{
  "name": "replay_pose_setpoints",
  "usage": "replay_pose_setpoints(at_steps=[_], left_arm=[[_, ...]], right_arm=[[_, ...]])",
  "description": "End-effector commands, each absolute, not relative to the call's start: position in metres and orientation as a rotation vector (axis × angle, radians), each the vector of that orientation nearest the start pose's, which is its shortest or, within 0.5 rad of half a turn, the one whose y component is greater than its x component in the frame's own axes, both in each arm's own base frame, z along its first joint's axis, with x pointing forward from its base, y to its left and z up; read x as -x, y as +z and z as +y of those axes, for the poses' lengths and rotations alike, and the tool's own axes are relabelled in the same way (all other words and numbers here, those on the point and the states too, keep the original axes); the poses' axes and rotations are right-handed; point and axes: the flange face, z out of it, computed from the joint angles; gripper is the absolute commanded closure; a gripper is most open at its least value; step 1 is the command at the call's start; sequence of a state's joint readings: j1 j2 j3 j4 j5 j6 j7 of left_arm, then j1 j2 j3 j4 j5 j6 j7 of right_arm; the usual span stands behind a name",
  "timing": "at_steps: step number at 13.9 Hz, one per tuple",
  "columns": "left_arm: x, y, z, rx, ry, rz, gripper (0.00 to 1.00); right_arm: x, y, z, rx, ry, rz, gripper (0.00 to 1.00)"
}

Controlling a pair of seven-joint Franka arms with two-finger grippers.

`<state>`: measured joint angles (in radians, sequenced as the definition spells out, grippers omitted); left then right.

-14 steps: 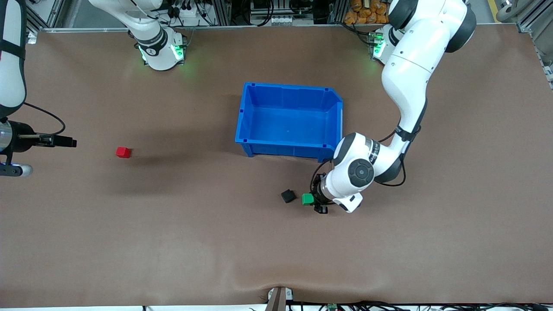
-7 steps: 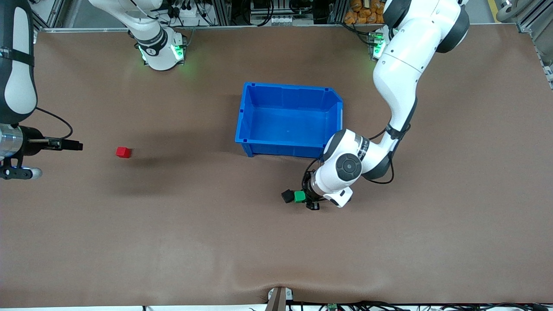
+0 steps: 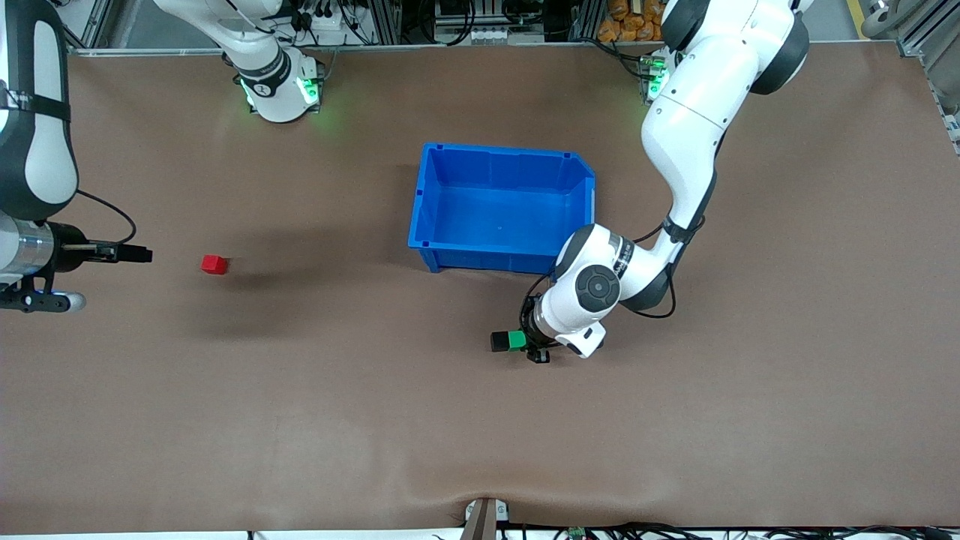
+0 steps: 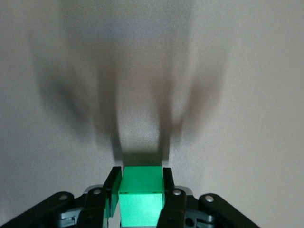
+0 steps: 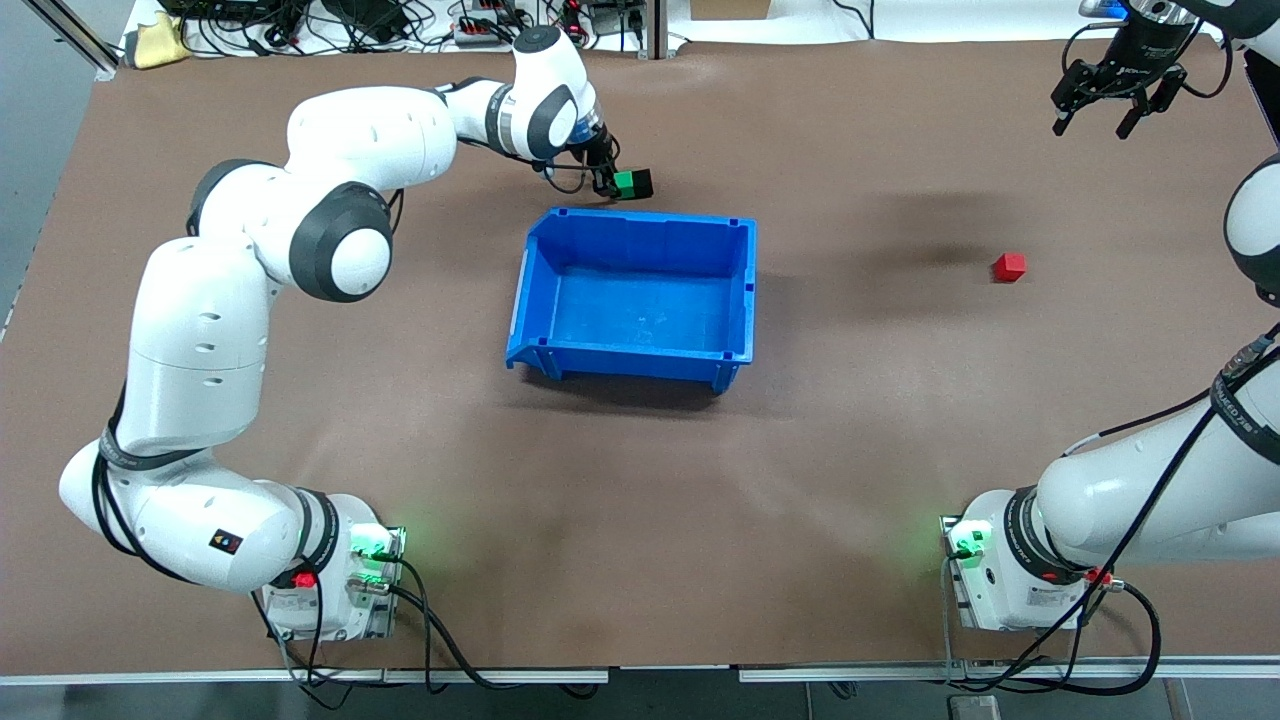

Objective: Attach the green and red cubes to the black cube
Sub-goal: 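Set the green cube beside the black cube and open the left gripper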

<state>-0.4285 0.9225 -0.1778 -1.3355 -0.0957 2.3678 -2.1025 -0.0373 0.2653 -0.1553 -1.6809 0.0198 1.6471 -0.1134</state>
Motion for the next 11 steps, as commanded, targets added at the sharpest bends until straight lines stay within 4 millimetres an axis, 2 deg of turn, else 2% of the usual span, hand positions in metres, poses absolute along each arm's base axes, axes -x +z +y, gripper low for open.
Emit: replay_pose_setpoints(at_steps=[1,4,7,11], left_arm=[[-0.625,0.178,-0.42,-2.077,-0.24,2.133,0.99],[-0.628,0.182,-0.417,-2.099,-0.21,2.113,0.99],[-0.629,0.189,-0.417,-2.217,-0.088,2.031,0.99],[-0.632,0.198,-0.412,-2.266,-0.067,1.999,0.96]], right_arm=[[-0.589,0.424,-0.104,3.073,0.444,0.135,0.0],[-0.587,0.415,-0.105,3.072,0.446,0.138,0.0],[-0.587,0.408,-0.106,3.076,0.43,0.139,0.0],[-0.583,0.394,-0.105,3.075,0.435,0.14,0.0]])
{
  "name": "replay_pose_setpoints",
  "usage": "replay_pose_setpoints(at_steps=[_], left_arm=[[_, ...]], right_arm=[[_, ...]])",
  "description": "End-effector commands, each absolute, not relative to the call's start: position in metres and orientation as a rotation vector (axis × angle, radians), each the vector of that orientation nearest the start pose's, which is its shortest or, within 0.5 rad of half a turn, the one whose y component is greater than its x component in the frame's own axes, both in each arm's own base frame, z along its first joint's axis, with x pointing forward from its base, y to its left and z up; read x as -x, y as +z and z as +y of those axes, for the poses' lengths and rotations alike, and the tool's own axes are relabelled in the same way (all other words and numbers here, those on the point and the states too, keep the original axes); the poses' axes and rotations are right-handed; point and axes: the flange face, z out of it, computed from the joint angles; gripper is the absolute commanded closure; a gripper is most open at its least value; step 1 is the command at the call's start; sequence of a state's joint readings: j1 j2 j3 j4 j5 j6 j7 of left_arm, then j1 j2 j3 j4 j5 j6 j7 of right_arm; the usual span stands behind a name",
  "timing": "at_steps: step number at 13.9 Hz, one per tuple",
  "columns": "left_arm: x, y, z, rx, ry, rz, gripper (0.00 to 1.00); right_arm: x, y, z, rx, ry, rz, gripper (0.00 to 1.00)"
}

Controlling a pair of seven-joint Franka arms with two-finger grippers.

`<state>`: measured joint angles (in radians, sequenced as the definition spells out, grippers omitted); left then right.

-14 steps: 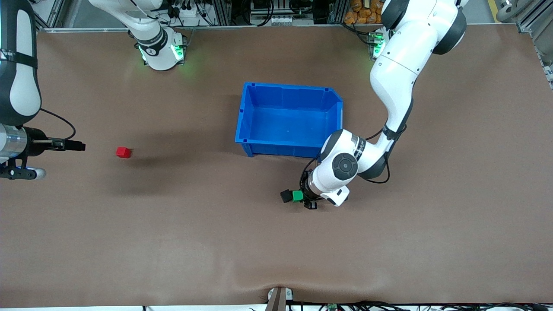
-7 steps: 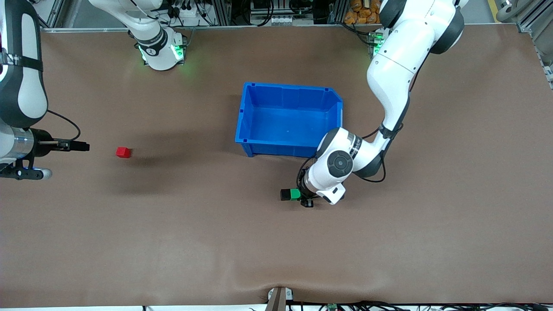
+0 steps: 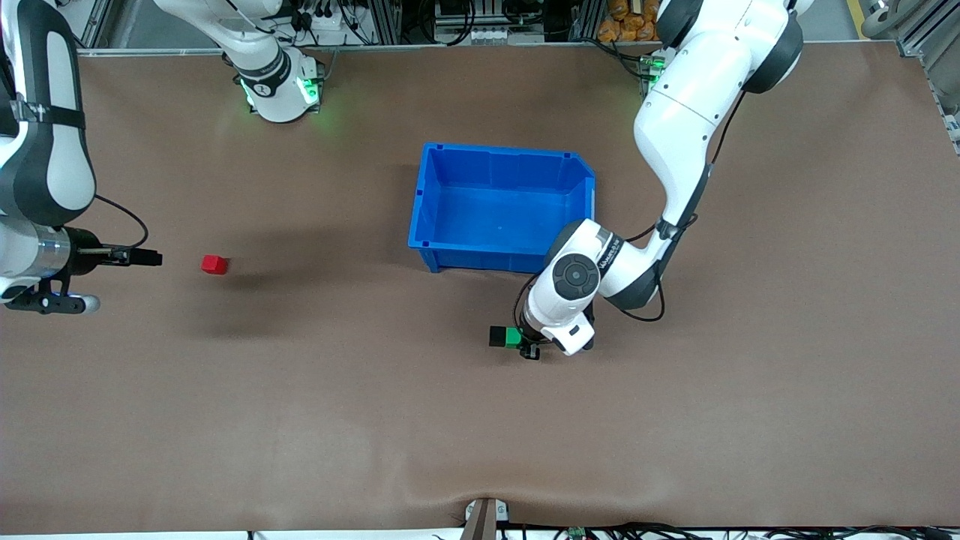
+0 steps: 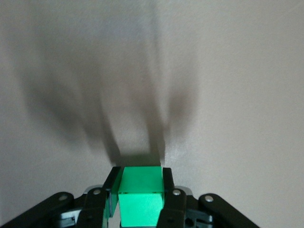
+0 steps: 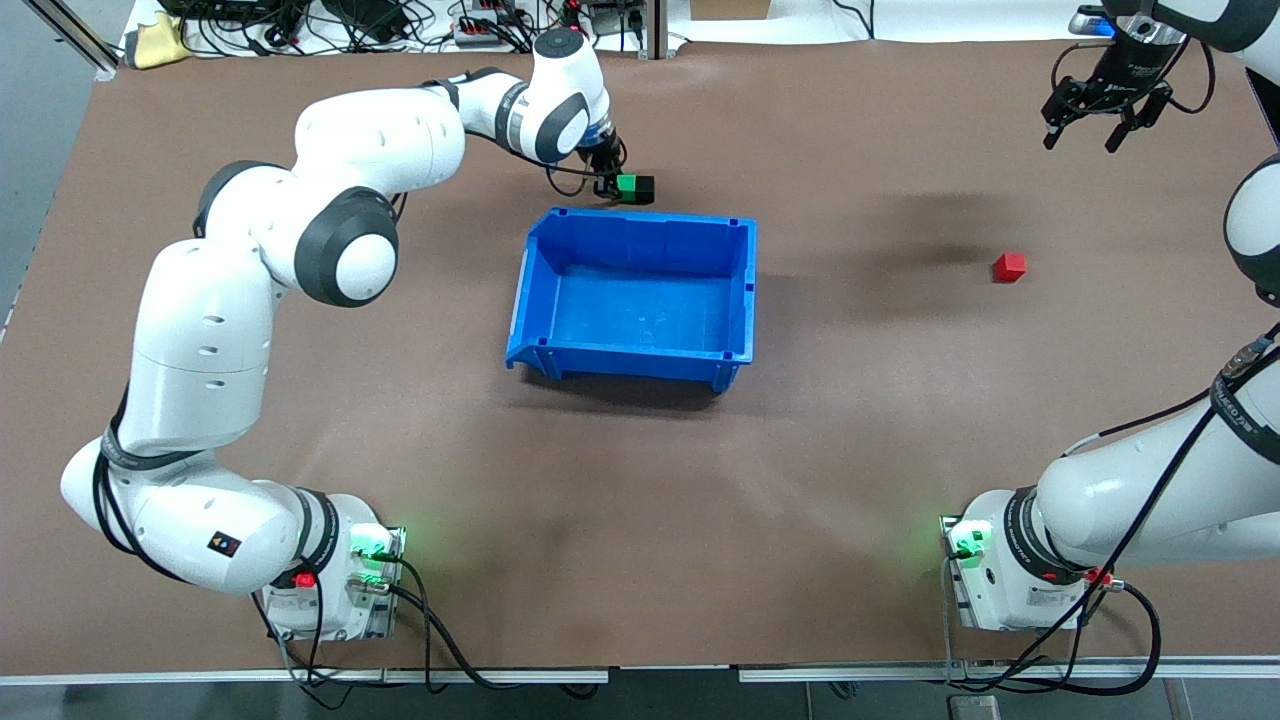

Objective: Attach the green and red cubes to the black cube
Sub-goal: 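Set the green cube beside the black cube and open the left gripper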

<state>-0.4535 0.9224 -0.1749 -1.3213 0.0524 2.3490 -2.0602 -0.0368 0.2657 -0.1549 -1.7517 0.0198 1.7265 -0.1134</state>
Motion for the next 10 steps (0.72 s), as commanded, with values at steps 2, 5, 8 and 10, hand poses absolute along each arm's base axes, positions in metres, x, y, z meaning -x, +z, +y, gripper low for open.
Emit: replay_pose_setpoints(at_steps=[2,5,8,10], left_arm=[[-0.632,0.199,-0.41,2.433,0.074,-2.144,0.94],[-0.631,0.2,-0.409,2.44,0.072,-2.117,0.64],[-0.635,0.205,-0.402,2.433,0.073,-2.114,0.0],[-0.636,0.225,-0.397,2.474,0.069,-2.04,0.0]], right_arm=[[-0.581,0.387,-0.105,3.076,0.435,0.139,0.0],[-0.58,0.376,-0.105,3.083,0.403,0.14,0.0],[-0.58,0.371,-0.104,3.089,0.38,0.139,0.0],[-0.581,0.368,-0.103,3.097,0.367,0.132,0.0]])
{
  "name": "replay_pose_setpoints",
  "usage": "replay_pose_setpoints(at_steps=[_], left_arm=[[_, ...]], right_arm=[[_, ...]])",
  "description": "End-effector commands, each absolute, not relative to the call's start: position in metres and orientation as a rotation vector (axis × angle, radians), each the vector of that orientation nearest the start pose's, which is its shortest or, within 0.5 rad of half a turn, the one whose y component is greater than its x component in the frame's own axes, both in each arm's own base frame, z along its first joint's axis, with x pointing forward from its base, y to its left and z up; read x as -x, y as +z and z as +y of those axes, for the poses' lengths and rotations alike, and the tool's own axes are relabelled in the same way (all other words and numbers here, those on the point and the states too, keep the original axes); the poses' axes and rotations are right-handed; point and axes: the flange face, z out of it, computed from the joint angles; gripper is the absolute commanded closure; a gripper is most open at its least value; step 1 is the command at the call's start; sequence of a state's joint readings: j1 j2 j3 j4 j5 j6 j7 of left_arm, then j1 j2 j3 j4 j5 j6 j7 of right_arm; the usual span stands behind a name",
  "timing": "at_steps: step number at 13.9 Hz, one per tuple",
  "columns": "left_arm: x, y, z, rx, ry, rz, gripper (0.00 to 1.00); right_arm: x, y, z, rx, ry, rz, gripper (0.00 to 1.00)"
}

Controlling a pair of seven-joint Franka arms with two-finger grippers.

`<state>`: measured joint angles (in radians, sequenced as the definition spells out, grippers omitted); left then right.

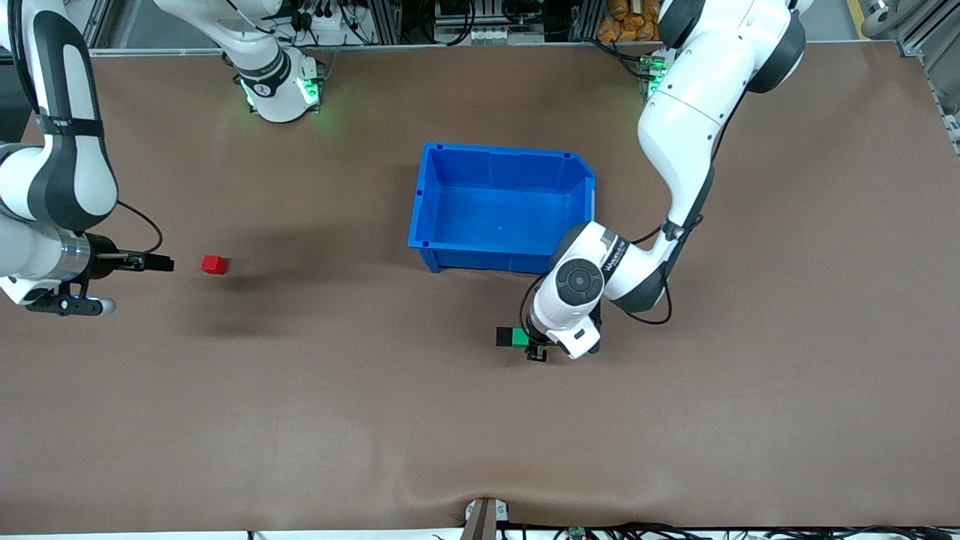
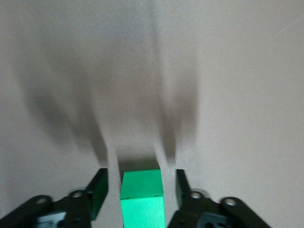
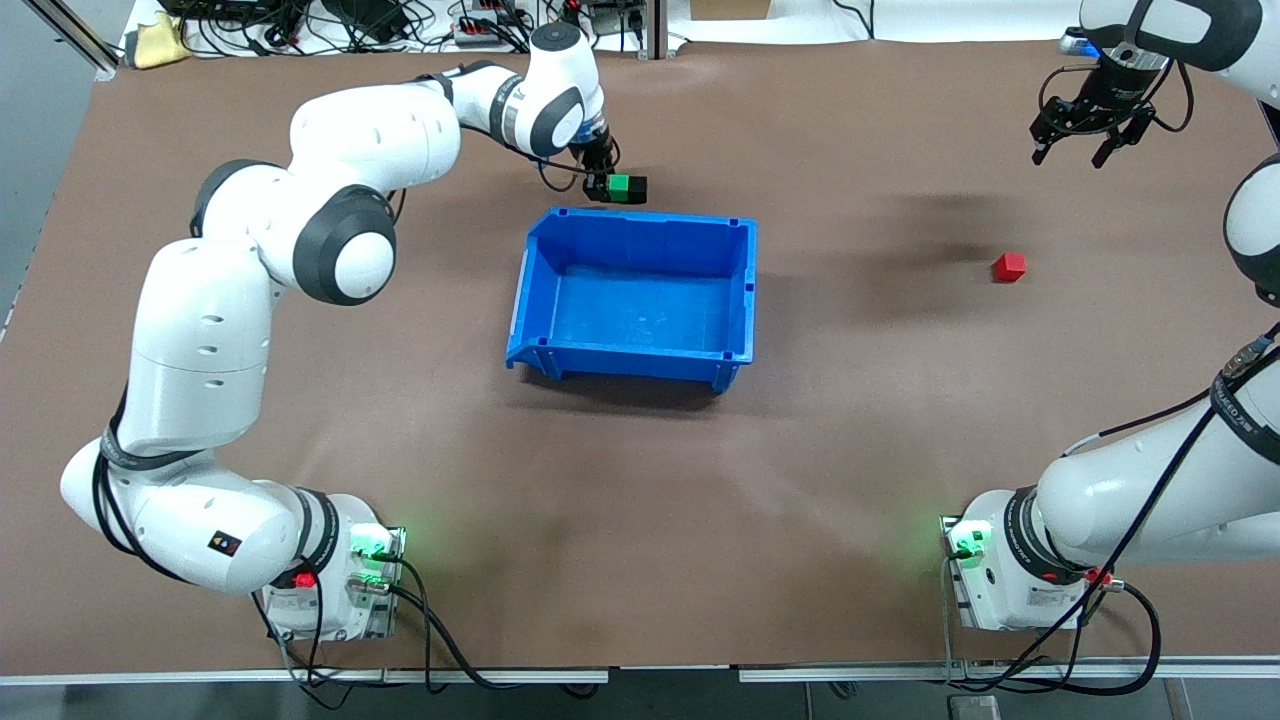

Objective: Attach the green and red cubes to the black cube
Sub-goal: 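Raise the left gripper away while the right gripper reaches the red cube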

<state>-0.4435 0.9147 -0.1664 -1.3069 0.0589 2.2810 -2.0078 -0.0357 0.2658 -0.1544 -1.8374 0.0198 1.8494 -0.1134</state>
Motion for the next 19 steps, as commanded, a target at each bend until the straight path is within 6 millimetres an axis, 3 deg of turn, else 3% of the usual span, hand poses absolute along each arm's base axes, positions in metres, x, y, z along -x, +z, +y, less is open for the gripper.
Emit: replay_pose_setpoints(at_steps=[1,7,12,17,19], left_arm=[[-0.638,0.239,-0.392,2.51,0.064,-1.974,0.0],[-0.654,0.341,-0.326,2.751,0.047,-1.521,0.0],[-0.654,0.408,-0.263,2.894,0.074,-1.114,0.0],[-0.66,0.488,-0.169,3.026,0.031,-0.73,0.0],[-0.663,0.519,-0.117,3.052,-0.034,-0.685,0.0]], right_arm=[[-0.581,0.366,-0.103,3.1,0.354,0.132,0.0],[-0.579,0.353,-0.104,3.108,0.319,0.136,0.0],[-0.577,0.344,-0.106,3.113,0.303,0.14,0.0],[-0.575,0.33,-0.106,3.117,0.292,0.143,0.0],[-0.572,0.323,-0.105,3.118,0.285,0.142,0.0]])
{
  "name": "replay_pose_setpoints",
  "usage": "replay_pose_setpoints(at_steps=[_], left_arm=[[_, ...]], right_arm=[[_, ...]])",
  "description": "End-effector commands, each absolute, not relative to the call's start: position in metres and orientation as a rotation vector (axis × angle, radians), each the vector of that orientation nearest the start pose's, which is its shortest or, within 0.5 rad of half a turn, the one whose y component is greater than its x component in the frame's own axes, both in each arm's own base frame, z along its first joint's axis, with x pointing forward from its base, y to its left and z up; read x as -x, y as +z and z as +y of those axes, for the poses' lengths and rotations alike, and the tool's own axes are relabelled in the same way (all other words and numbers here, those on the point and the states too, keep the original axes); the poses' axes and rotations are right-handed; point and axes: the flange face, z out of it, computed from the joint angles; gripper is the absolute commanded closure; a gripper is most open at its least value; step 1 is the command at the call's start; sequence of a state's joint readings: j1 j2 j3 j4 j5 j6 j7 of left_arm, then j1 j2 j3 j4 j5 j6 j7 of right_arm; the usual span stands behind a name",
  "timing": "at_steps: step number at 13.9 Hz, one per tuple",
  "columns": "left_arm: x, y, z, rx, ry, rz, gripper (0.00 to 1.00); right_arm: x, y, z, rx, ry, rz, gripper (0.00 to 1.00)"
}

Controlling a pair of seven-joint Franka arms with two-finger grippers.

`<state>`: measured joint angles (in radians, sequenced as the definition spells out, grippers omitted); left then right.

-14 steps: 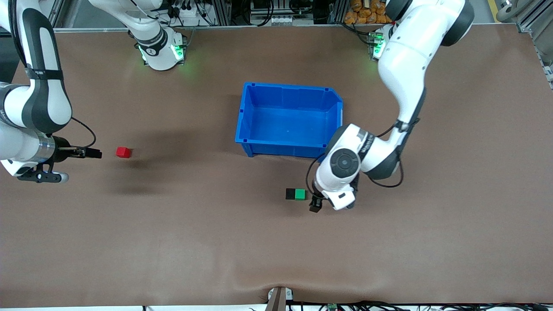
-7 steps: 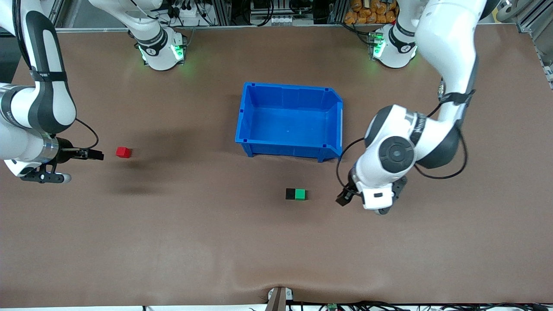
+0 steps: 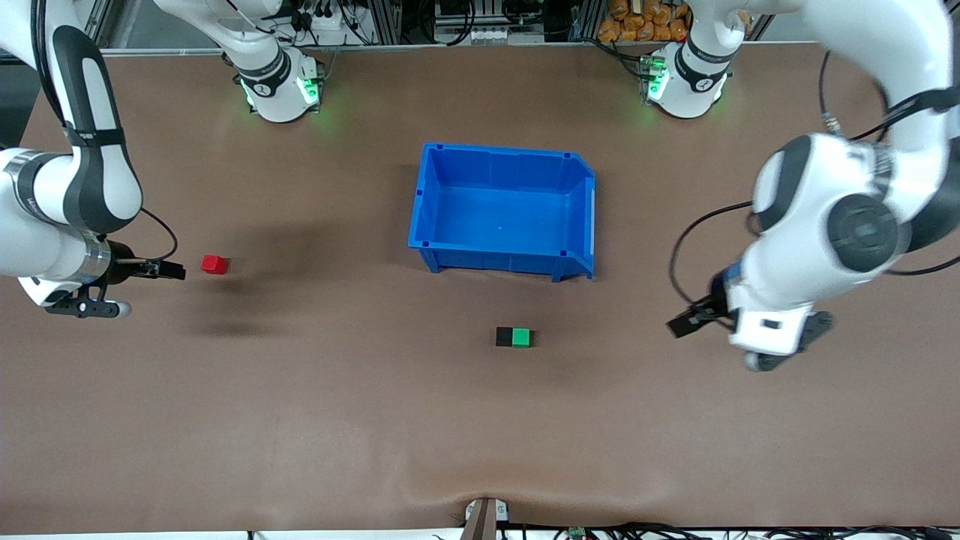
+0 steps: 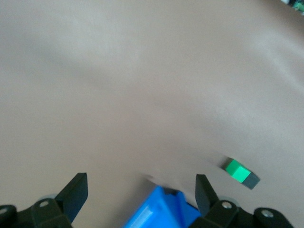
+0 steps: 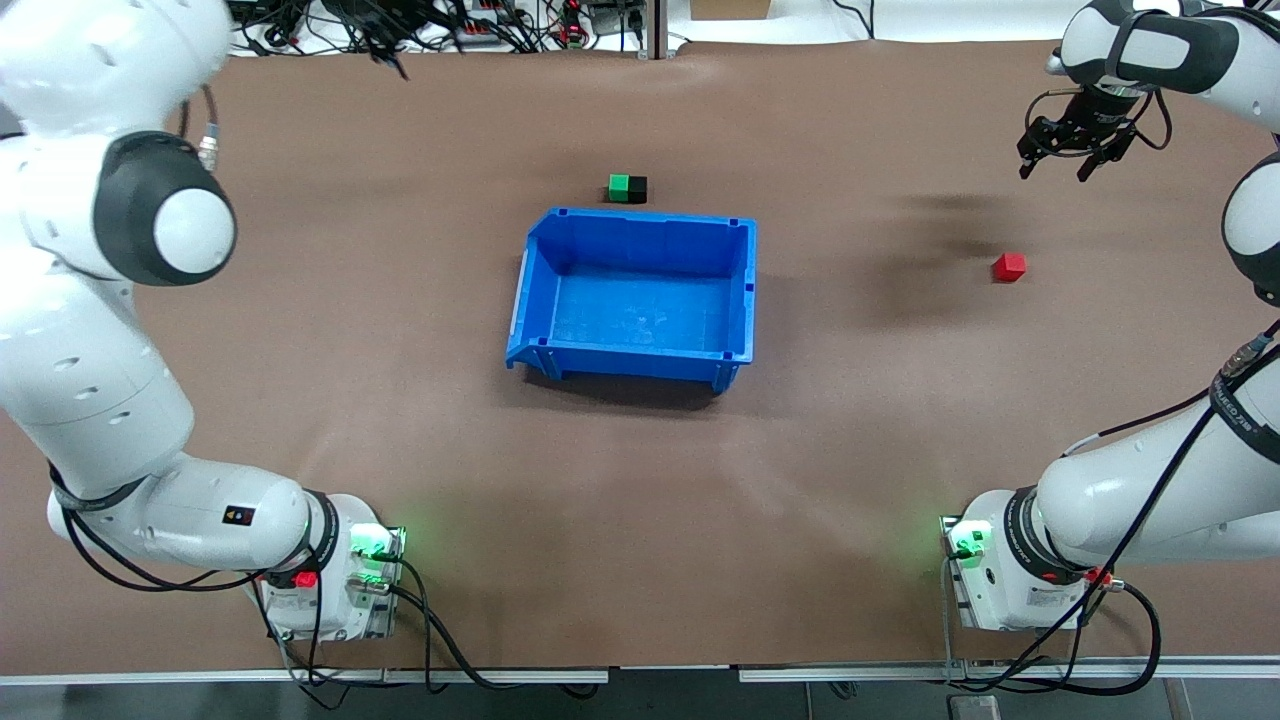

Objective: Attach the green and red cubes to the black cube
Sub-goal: 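Raise the left gripper away while the right gripper reaches the red cube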

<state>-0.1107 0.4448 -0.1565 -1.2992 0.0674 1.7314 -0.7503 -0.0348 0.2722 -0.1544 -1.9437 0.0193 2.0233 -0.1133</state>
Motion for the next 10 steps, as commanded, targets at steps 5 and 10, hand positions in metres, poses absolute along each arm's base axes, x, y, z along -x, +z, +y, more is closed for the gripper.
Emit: replay_pose_setpoints(at_steps=[5,10], left_arm=[[-0.638,0.578,-0.065,3.081,-0.048,-0.433,0.0],[-0.615,0.601,-0.039,3.092,0.03,-0.328,0.0]], right_arm=[[-0.566,0.311,-0.105,3.121,0.275,0.143,0.0],[-0.567,0.304,-0.102,3.124,0.261,0.14,0.0]])
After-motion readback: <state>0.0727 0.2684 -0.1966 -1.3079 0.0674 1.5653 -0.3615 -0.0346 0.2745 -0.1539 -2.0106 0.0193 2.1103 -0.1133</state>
